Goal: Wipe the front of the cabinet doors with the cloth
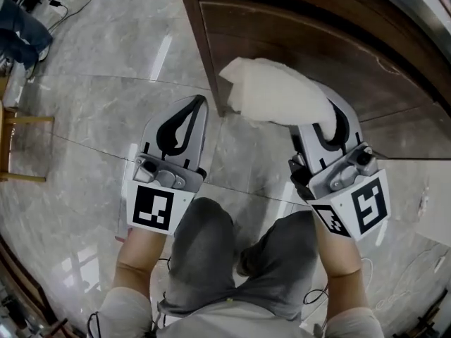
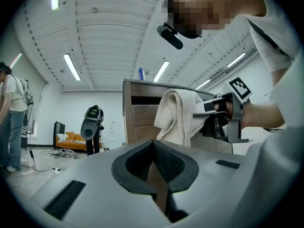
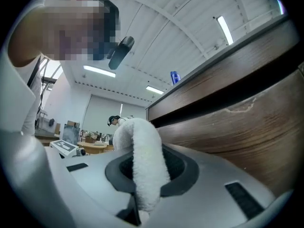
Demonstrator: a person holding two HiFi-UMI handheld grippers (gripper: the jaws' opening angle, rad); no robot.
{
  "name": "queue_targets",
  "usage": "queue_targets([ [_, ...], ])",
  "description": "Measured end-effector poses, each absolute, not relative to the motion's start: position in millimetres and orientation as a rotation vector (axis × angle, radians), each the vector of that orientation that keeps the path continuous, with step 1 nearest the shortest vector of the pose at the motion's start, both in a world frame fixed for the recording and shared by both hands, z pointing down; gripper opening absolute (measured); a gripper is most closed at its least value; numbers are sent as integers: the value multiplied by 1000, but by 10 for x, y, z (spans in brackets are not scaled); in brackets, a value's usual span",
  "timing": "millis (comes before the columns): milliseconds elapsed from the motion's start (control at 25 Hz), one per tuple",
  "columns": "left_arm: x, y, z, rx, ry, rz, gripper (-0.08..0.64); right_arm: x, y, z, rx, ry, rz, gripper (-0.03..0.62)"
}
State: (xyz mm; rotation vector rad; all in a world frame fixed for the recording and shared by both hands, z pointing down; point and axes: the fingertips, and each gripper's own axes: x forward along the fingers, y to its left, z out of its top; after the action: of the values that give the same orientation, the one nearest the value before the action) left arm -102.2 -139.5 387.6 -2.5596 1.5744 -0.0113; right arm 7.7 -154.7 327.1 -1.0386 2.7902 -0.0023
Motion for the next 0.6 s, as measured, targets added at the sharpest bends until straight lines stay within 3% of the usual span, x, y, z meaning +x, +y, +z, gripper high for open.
queue_targets([
  [440, -1295, -1260, 4134, -2447, 1571, 83, 9, -299, -1681, 3357, -956, 2758, 98, 69],
  [600, -1410, -1207, 4078, -2429, 1600, 116, 9, -607, -1775, 3252, -856, 2799, -2, 69],
])
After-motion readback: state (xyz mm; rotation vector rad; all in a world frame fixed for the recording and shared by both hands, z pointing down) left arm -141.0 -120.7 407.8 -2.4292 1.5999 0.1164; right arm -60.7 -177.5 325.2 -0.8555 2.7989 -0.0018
